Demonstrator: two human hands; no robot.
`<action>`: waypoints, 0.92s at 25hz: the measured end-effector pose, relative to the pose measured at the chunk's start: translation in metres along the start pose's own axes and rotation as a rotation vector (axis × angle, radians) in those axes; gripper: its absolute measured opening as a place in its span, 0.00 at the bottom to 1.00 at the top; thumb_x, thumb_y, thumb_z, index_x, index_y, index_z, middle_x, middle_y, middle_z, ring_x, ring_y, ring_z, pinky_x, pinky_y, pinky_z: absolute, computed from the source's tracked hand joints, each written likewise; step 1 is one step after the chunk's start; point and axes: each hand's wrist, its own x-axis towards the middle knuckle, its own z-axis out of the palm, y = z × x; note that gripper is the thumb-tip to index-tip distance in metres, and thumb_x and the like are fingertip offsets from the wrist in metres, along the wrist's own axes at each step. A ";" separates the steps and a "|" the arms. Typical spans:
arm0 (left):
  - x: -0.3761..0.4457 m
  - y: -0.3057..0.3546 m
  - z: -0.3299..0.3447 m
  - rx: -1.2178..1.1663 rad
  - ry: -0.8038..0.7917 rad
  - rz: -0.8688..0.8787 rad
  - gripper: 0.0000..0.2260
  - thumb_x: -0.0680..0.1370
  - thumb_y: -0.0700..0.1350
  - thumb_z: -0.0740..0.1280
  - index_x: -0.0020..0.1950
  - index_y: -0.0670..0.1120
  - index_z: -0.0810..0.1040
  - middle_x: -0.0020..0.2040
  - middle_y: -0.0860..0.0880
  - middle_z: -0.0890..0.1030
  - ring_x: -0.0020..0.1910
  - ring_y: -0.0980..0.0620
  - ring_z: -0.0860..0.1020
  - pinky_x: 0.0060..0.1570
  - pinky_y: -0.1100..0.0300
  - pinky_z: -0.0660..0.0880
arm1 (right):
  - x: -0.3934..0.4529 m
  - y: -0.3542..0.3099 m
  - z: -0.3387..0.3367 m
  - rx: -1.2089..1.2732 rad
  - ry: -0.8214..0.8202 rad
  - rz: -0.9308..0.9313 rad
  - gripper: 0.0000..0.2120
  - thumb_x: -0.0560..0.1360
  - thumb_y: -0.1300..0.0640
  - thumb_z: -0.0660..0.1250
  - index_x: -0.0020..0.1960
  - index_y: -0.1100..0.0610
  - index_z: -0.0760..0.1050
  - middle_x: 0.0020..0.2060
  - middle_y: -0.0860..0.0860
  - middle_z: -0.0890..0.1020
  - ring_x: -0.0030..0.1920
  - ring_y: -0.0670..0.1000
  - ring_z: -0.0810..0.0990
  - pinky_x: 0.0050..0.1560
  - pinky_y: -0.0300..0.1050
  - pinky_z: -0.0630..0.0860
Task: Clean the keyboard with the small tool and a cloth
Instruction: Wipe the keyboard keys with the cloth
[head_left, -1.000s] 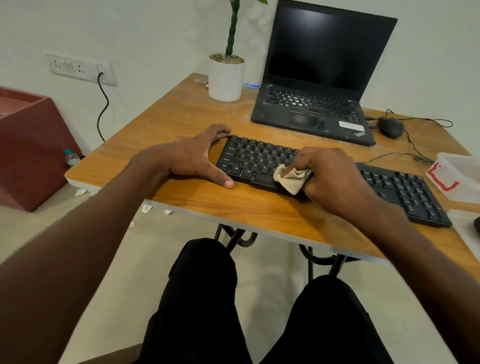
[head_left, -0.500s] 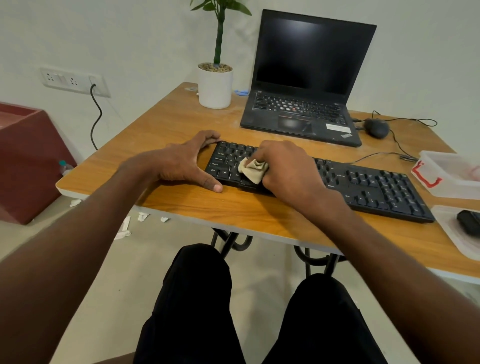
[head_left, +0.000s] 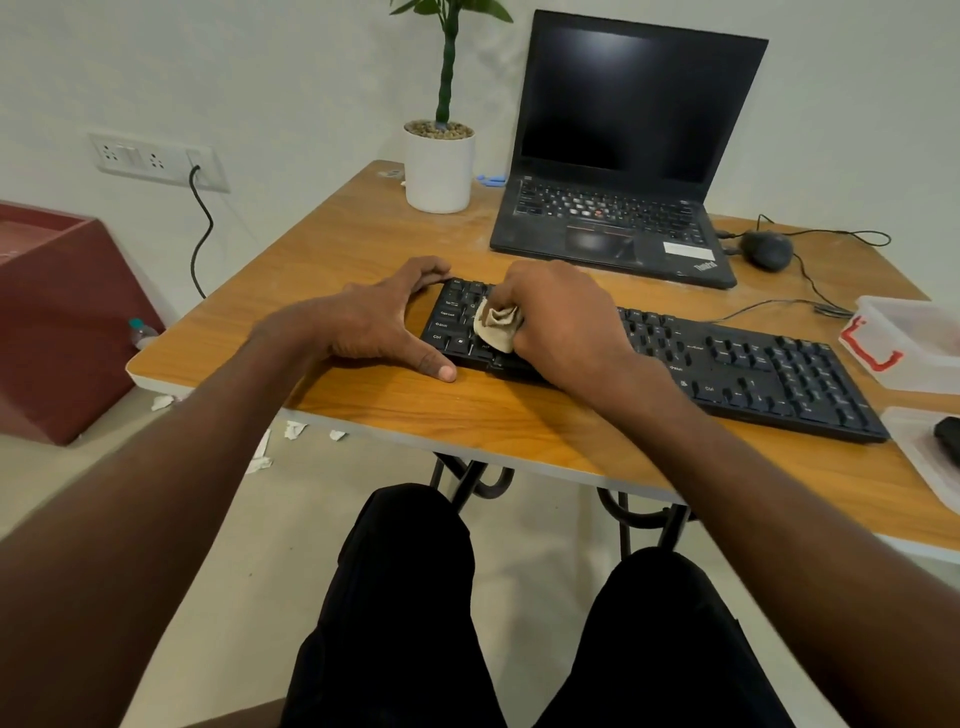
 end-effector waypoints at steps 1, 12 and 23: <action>0.000 0.000 0.000 0.000 -0.004 0.000 0.62 0.52 0.77 0.81 0.77 0.73 0.50 0.80 0.57 0.64 0.75 0.44 0.68 0.76 0.37 0.66 | -0.001 0.007 -0.003 -0.033 -0.020 -0.007 0.17 0.76 0.61 0.71 0.62 0.46 0.84 0.55 0.49 0.84 0.57 0.56 0.81 0.46 0.52 0.79; -0.004 0.017 -0.004 -0.057 -0.067 0.028 0.70 0.48 0.77 0.80 0.82 0.65 0.47 0.85 0.56 0.56 0.81 0.47 0.60 0.78 0.46 0.62 | -0.049 0.072 -0.033 -0.085 -0.029 0.200 0.21 0.75 0.63 0.70 0.64 0.45 0.83 0.60 0.49 0.84 0.59 0.57 0.80 0.48 0.52 0.79; 0.011 0.042 0.025 0.136 0.043 0.158 0.67 0.49 0.77 0.77 0.82 0.63 0.50 0.83 0.55 0.64 0.80 0.46 0.64 0.81 0.39 0.49 | -0.065 0.069 -0.027 0.063 -0.066 0.111 0.18 0.74 0.64 0.73 0.58 0.44 0.85 0.55 0.44 0.83 0.55 0.51 0.79 0.43 0.49 0.77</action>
